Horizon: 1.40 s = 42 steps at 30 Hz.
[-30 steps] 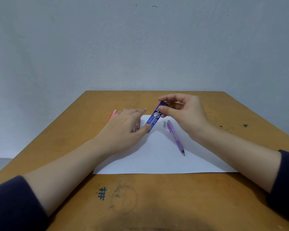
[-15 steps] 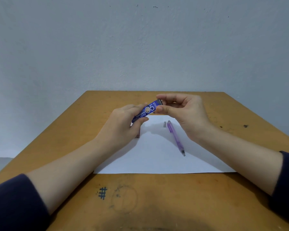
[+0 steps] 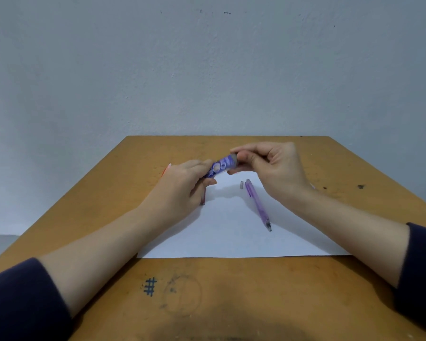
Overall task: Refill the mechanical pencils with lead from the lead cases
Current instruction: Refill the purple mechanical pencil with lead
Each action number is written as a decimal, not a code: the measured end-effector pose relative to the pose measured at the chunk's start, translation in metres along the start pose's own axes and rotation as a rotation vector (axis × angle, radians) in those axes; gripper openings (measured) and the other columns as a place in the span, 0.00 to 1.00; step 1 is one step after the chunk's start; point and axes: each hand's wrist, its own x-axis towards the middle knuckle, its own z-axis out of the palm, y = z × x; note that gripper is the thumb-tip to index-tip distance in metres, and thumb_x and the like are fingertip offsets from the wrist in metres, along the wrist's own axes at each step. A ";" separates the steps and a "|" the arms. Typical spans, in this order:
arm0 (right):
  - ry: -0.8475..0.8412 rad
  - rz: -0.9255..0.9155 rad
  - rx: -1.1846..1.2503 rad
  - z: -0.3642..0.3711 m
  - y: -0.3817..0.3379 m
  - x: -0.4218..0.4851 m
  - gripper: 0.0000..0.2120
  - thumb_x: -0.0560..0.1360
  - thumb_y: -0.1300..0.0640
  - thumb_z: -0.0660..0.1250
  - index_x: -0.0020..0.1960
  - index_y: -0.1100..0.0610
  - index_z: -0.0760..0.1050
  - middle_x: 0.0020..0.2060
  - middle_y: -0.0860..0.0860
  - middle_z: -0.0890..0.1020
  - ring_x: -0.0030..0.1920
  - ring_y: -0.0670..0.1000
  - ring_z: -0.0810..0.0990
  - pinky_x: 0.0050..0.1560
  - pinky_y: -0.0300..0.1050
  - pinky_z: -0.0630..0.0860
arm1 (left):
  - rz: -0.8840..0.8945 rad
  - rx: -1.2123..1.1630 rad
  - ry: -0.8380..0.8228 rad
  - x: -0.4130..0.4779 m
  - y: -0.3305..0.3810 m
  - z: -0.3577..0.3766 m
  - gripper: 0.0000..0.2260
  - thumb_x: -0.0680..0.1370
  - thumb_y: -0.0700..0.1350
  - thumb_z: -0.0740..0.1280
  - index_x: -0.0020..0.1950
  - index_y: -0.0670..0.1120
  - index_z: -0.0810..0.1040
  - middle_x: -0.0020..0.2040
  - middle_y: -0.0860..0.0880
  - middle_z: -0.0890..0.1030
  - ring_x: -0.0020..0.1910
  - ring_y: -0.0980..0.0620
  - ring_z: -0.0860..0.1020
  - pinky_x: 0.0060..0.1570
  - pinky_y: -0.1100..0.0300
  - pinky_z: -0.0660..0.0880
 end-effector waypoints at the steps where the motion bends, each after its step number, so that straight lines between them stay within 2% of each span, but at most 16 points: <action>1: 0.017 -0.004 0.004 0.000 0.000 0.001 0.12 0.75 0.72 0.64 0.46 0.57 0.80 0.35 0.51 0.83 0.32 0.50 0.84 0.39 0.38 0.79 | -0.001 0.002 -0.008 0.000 0.000 0.001 0.08 0.77 0.51 0.58 0.54 0.53 0.71 0.42 0.51 0.78 0.38 0.51 0.73 0.38 0.45 0.75; 5: 0.033 0.018 0.041 0.000 0.002 0.001 0.09 0.76 0.68 0.64 0.46 0.57 0.80 0.34 0.57 0.82 0.30 0.50 0.82 0.41 0.41 0.81 | -0.041 -0.014 -0.008 0.001 0.002 0.002 0.08 0.77 0.53 0.57 0.51 0.54 0.72 0.40 0.53 0.76 0.37 0.51 0.72 0.41 0.44 0.75; 8: -0.008 0.067 0.152 0.002 0.001 -0.001 0.06 0.74 0.67 0.67 0.48 0.59 0.80 0.36 0.55 0.83 0.32 0.51 0.81 0.40 0.40 0.79 | -0.049 -0.037 0.012 0.002 0.004 0.001 0.14 0.77 0.53 0.58 0.54 0.48 0.78 0.41 0.52 0.79 0.39 0.50 0.76 0.40 0.44 0.75; 11: -0.069 0.067 0.117 0.005 0.003 -0.004 0.09 0.69 0.69 0.72 0.46 0.58 0.81 0.41 0.48 0.84 0.34 0.48 0.80 0.40 0.38 0.77 | 0.009 -0.054 0.030 0.002 0.008 0.000 0.15 0.77 0.51 0.60 0.57 0.46 0.80 0.39 0.59 0.78 0.38 0.61 0.74 0.39 0.58 0.74; 13: -0.074 0.048 0.098 0.007 0.003 -0.005 0.09 0.68 0.69 0.73 0.46 0.58 0.81 0.41 0.51 0.84 0.35 0.47 0.79 0.38 0.38 0.76 | 0.015 -0.063 0.042 0.001 0.010 -0.001 0.15 0.77 0.50 0.60 0.57 0.47 0.81 0.37 0.63 0.74 0.37 0.64 0.73 0.38 0.67 0.70; 17: -0.032 0.004 0.085 0.009 0.005 -0.007 0.09 0.70 0.65 0.72 0.47 0.55 0.80 0.40 0.49 0.84 0.41 0.48 0.82 0.38 0.39 0.76 | -0.029 -0.138 0.060 0.001 0.020 -0.004 0.17 0.77 0.53 0.61 0.60 0.48 0.81 0.47 0.57 0.82 0.45 0.59 0.78 0.47 0.60 0.74; 18: -0.014 -0.001 0.080 0.009 0.005 -0.007 0.09 0.70 0.65 0.72 0.48 0.53 0.80 0.41 0.48 0.84 0.43 0.49 0.83 0.38 0.40 0.77 | -0.086 -0.197 0.054 0.000 0.023 -0.005 0.17 0.77 0.55 0.61 0.62 0.50 0.80 0.49 0.60 0.82 0.48 0.59 0.79 0.51 0.58 0.75; 20: 0.031 -0.011 0.035 0.008 0.007 -0.007 0.10 0.71 0.63 0.73 0.49 0.51 0.80 0.42 0.46 0.84 0.45 0.48 0.83 0.39 0.43 0.79 | -0.257 -0.314 -0.003 -0.003 0.026 -0.005 0.18 0.77 0.58 0.62 0.63 0.55 0.78 0.44 0.63 0.82 0.44 0.62 0.79 0.60 0.45 0.74; 22: 0.073 -0.041 -0.047 0.008 0.008 -0.006 0.11 0.70 0.61 0.73 0.49 0.48 0.79 0.41 0.44 0.84 0.45 0.45 0.83 0.42 0.47 0.80 | -0.454 -0.540 -0.049 -0.002 0.034 -0.006 0.17 0.76 0.63 0.62 0.60 0.57 0.80 0.43 0.57 0.82 0.46 0.60 0.79 0.63 0.38 0.69; 24: 0.109 -0.082 -0.118 0.006 0.010 -0.004 0.12 0.70 0.60 0.74 0.49 0.46 0.78 0.39 0.40 0.82 0.44 0.41 0.81 0.42 0.47 0.81 | -0.696 -0.923 -0.009 0.002 0.042 -0.006 0.19 0.78 0.58 0.61 0.59 0.48 0.81 0.53 0.47 0.83 0.56 0.53 0.80 0.65 0.46 0.71; 27: 0.134 -0.148 -0.199 0.003 0.016 -0.001 0.11 0.72 0.58 0.73 0.52 0.48 0.79 0.39 0.39 0.81 0.44 0.41 0.80 0.44 0.40 0.79 | -0.968 -1.358 -0.014 0.008 0.049 -0.010 0.25 0.80 0.54 0.56 0.62 0.34 0.75 0.58 0.38 0.81 0.59 0.45 0.79 0.62 0.52 0.74; 30: 0.112 -0.337 -0.451 -0.002 0.025 0.003 0.14 0.73 0.58 0.70 0.58 0.56 0.79 0.44 0.47 0.80 0.46 0.45 0.78 0.48 0.30 0.72 | -1.049 -1.619 -0.055 0.007 0.049 -0.015 0.28 0.80 0.56 0.54 0.62 0.31 0.74 0.58 0.34 0.79 0.60 0.40 0.78 0.60 0.50 0.75; 33: 0.033 -0.496 -0.634 -0.003 0.033 0.006 0.15 0.74 0.62 0.67 0.60 0.58 0.78 0.45 0.54 0.76 0.45 0.45 0.74 0.49 0.28 0.69 | -1.082 -1.747 -0.090 0.007 0.049 -0.017 0.31 0.80 0.58 0.53 0.63 0.30 0.71 0.59 0.32 0.78 0.61 0.37 0.77 0.62 0.47 0.72; 35: -0.018 -0.584 -0.695 -0.004 0.038 0.008 0.15 0.75 0.63 0.63 0.60 0.59 0.78 0.45 0.56 0.75 0.45 0.48 0.74 0.50 0.33 0.73 | -1.092 -1.773 -0.119 0.006 0.049 -0.017 0.33 0.80 0.60 0.53 0.64 0.30 0.71 0.60 0.31 0.77 0.61 0.36 0.76 0.61 0.46 0.73; 38: -0.061 -0.645 -0.794 -0.006 0.047 0.012 0.16 0.75 0.63 0.60 0.60 0.59 0.78 0.47 0.59 0.76 0.44 0.56 0.78 0.46 0.55 0.78 | -1.115 -1.776 -0.129 0.005 0.048 -0.016 0.34 0.79 0.61 0.53 0.63 0.30 0.71 0.60 0.31 0.77 0.60 0.35 0.77 0.56 0.43 0.74; 42: -0.049 -0.656 -0.867 -0.009 0.055 0.016 0.18 0.77 0.64 0.58 0.65 0.56 0.74 0.48 0.57 0.76 0.45 0.58 0.77 0.45 0.58 0.76 | -1.149 -1.788 -0.090 0.006 0.047 -0.016 0.35 0.79 0.62 0.52 0.62 0.29 0.72 0.58 0.31 0.78 0.58 0.35 0.78 0.56 0.44 0.75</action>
